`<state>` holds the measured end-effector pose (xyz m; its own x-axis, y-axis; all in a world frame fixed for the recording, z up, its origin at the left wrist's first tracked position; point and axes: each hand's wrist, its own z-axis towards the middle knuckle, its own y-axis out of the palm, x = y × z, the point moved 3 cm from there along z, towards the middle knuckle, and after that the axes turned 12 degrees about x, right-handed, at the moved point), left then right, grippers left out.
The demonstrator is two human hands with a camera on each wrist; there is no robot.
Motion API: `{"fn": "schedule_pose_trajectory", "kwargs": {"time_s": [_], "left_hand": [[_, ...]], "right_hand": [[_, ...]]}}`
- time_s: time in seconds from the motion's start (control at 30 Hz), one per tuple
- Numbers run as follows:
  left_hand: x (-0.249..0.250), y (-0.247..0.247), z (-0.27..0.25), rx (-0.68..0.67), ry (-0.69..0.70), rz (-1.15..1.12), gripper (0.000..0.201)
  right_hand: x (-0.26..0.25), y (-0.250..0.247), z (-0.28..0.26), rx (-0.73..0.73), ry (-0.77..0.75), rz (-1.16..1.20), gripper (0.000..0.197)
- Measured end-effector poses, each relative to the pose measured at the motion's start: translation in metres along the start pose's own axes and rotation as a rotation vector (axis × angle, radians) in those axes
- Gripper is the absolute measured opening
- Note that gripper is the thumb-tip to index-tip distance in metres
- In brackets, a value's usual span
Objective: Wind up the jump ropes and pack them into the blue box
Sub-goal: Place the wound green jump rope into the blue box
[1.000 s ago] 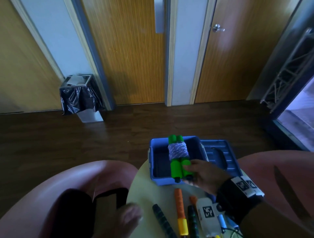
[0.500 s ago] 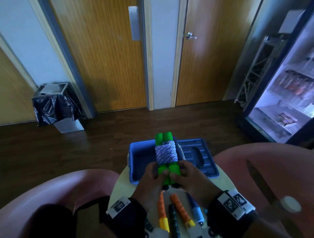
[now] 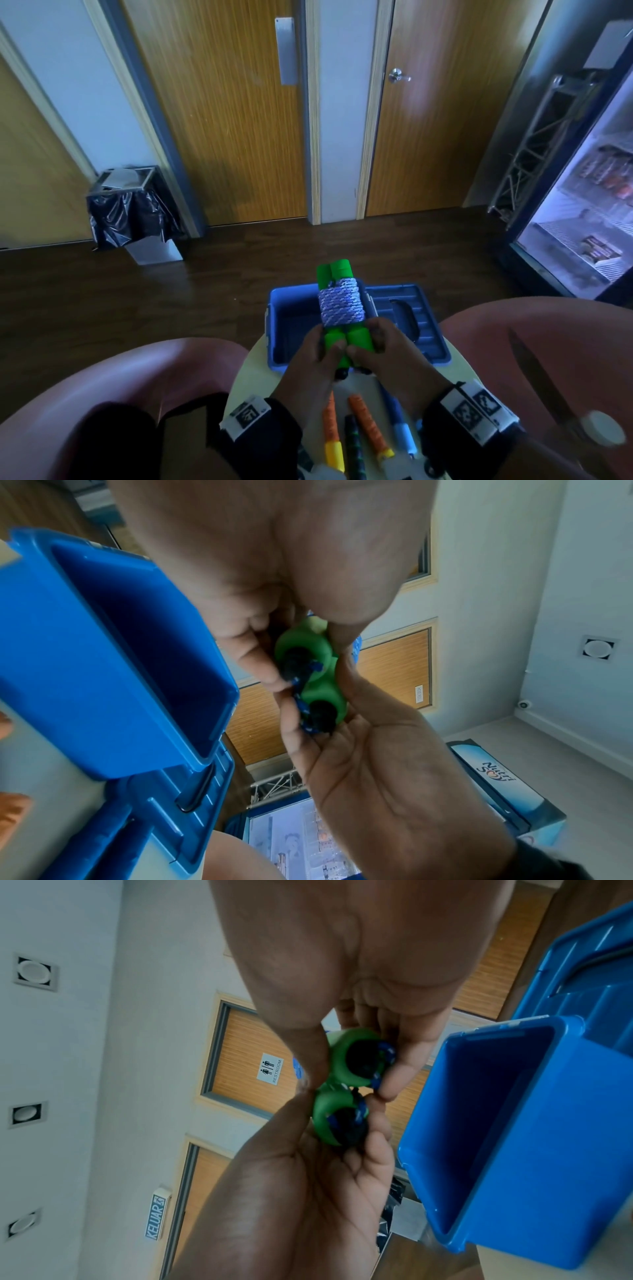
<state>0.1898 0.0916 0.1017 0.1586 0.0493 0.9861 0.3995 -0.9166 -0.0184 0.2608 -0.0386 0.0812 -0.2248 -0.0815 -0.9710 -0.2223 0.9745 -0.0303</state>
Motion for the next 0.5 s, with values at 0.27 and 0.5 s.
{"fn": "schedule_pose_trajectory", "kwargs": {"time_s": [0.27,0.5], "left_hand": [[-0.007,-0.006,0.003,0.089,0.015,-0.032,0.030],[-0.008,-0.011,0.005,0.142,0.088,0.022,0.031]], "right_hand": [[-0.012,0.008,-0.007,-0.036,0.028,0.029,0.027],[-0.014,0.013,-0.012,-0.031,0.105,0.142,0.020]]}}
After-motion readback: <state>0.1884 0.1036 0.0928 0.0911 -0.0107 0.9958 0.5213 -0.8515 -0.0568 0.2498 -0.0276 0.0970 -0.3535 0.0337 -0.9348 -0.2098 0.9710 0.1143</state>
